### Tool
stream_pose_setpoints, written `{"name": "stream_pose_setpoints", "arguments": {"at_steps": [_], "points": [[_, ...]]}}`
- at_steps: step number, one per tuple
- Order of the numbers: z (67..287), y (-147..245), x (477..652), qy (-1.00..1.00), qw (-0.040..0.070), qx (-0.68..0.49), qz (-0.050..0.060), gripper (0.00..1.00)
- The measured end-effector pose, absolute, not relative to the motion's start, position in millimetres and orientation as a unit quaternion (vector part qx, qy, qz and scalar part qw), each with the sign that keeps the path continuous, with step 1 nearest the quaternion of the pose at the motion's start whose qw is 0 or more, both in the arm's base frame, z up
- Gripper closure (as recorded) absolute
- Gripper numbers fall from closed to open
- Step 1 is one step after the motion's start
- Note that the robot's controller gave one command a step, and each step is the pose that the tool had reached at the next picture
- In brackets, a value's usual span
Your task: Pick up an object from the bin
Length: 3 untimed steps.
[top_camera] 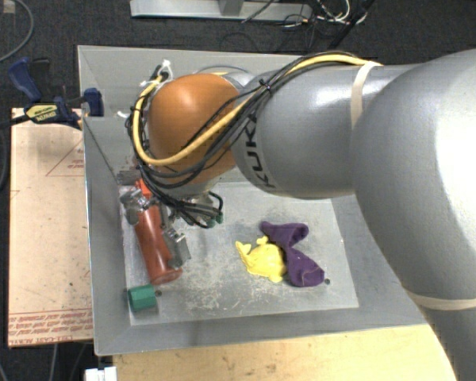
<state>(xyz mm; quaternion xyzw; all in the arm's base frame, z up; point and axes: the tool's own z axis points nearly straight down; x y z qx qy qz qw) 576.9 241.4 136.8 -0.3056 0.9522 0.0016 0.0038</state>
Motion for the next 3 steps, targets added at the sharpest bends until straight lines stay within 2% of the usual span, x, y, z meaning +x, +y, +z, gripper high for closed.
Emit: {"name": "stream_pose_setpoints", "arguments": {"at_steps": [1, 2, 3], "points": [[86, 247, 579.8, 0.890, -0.002, -0.455, -0.002, 0.00], [75, 248, 603.2, 0.865, 0.010, -0.501, 0.002, 1.00], [75, 248, 603.2, 0.865, 0.010, -0.501, 0.002, 1.00]]}}
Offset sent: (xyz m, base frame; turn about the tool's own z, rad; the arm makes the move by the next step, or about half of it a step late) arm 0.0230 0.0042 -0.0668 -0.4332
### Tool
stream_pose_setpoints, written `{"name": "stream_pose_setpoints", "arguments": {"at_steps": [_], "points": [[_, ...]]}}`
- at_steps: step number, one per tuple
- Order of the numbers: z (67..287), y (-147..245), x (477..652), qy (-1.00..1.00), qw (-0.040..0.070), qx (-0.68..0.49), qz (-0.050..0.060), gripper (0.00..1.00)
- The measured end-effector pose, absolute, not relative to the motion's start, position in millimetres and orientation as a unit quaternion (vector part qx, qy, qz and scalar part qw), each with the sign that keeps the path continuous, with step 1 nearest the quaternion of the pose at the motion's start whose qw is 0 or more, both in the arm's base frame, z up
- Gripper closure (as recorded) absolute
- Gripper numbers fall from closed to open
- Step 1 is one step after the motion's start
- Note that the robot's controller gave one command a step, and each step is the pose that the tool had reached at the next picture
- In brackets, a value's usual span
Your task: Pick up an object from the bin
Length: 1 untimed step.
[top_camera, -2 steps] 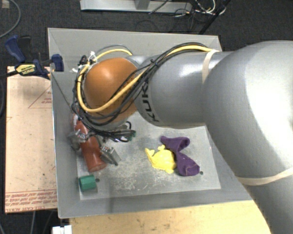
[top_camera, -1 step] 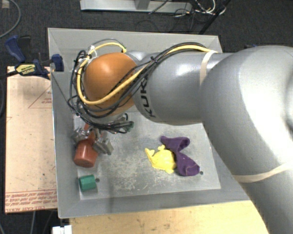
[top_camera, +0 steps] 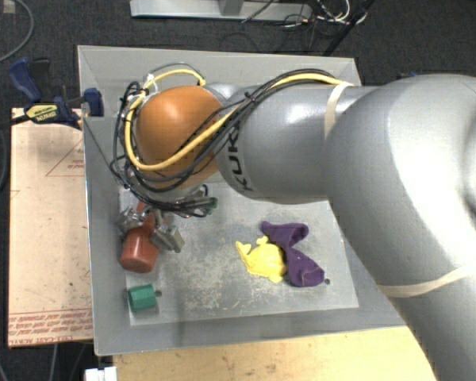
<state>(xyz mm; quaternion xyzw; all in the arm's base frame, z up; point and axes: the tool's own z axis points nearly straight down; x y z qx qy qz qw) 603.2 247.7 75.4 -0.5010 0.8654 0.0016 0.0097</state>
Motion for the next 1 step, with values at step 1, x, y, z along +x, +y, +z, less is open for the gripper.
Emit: {"name": "stream_pose_setpoints", "arguments": {"at_steps": [1], "points": [[78.2, 247.6, 602.4, 0.865, 0.009, -0.501, 0.002, 1.00]]}}
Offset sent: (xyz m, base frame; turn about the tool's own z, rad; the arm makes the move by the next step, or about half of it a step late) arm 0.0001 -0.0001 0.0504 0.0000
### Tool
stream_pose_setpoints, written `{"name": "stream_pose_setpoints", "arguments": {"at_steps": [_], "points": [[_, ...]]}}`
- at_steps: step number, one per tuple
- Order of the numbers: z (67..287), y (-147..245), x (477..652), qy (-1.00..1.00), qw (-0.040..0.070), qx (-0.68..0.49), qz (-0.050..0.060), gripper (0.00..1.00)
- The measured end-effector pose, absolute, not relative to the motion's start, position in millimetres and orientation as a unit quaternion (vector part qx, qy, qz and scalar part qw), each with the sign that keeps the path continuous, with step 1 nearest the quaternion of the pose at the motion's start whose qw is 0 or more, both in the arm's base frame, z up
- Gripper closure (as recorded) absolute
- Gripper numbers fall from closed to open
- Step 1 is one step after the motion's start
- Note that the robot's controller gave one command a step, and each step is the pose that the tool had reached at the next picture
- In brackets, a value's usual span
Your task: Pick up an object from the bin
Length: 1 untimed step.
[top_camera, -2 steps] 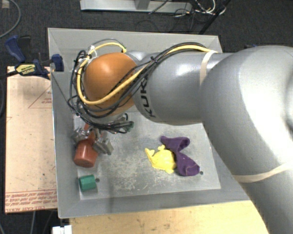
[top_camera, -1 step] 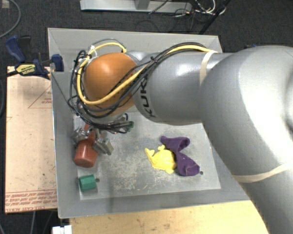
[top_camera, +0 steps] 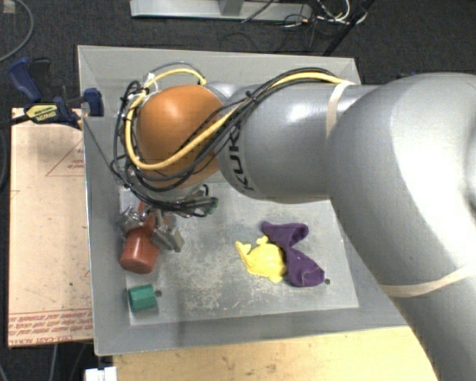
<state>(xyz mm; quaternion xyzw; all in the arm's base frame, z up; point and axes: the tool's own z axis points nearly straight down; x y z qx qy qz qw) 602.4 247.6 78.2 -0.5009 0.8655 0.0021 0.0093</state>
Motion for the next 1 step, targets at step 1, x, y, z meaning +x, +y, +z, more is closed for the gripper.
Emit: {"name": "stream_pose_setpoints", "arguments": {"at_steps": [1], "points": [[90.4, 247.2, 600.8, 0.866, 0.007, -0.501, 0.002, 1.00]]}}
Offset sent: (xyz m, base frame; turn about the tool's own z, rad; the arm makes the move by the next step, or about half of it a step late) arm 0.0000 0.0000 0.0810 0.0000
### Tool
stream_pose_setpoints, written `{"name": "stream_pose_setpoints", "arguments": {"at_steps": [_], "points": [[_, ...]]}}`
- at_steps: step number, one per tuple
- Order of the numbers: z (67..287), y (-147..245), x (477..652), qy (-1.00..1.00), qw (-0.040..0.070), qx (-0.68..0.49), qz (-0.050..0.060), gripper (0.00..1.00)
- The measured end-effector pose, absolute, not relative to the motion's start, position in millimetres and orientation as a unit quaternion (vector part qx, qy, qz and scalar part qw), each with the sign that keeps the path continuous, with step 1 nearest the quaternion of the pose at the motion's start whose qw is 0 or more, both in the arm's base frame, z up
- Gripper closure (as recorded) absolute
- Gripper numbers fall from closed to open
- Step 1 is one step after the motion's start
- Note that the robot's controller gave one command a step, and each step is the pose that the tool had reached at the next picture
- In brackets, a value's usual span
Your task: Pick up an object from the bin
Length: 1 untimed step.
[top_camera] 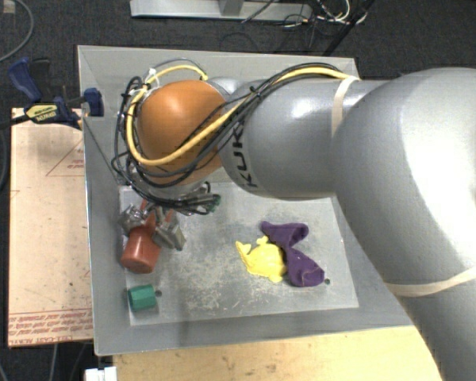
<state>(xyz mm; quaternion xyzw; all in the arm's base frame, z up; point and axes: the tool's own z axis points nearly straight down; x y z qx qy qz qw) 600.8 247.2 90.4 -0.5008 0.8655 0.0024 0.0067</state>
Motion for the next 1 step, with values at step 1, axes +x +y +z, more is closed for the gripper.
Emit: {"name": "stream_pose_setpoints", "arguments": {"at_steps": [1], "points": [[107.2, 247.2, 600.1, 0.866, 0.006, -0.500, 0.003, 1.00]]}}
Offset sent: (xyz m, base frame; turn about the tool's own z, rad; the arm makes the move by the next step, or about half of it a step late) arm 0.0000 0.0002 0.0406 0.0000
